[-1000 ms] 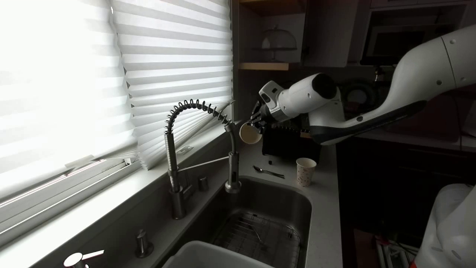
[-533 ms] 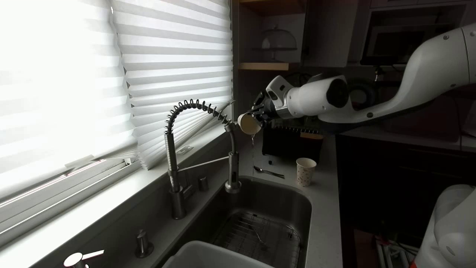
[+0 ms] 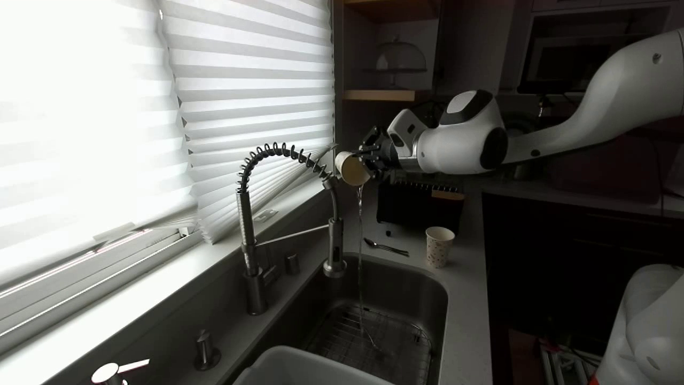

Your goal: Pick up the closest paper cup, pour the water out into the sink and put the paper cup back on the kitchen counter, pick up the furthest paper cup, pour the water out into the sink and stack the most paper cup into the other paper cup

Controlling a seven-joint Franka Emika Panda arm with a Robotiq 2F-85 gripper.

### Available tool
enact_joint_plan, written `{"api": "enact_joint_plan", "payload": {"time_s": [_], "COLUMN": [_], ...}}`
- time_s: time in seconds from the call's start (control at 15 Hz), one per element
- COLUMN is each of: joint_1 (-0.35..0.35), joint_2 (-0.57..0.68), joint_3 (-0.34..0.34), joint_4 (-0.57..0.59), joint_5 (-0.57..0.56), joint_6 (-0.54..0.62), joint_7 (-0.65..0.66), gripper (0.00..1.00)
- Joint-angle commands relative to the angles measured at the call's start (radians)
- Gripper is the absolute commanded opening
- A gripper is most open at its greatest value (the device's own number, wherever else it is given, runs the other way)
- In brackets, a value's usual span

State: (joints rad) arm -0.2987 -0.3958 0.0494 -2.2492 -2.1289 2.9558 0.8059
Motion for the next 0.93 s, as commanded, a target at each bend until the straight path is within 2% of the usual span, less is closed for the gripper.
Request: {"api": "enact_joint_plan", "payload": {"time_s": [0.0, 0.2, 0.47, 0.67, 0.87], "joint_1": [0.066, 0.089, 0.094, 0.085, 0.057], "joint_2": [0.011, 0.019, 0.032, 0.041, 0.053], "joint_3": [-0.028, -0.035, -0.039, -0.039, -0.036], "joint_4": [0.011, 0.002, -0.005, -0.003, 0.006], "joint_5": [-0.182, -0.283, -0.358, -0.367, -0.296], "joint_6": [-0.058, -0.103, -0.143, -0.15, -0.124], "joint_7": [0.163, 0.256, 0.331, 0.353, 0.309], "gripper": [0.01, 0.01, 0.01, 0.01, 0.01]}}
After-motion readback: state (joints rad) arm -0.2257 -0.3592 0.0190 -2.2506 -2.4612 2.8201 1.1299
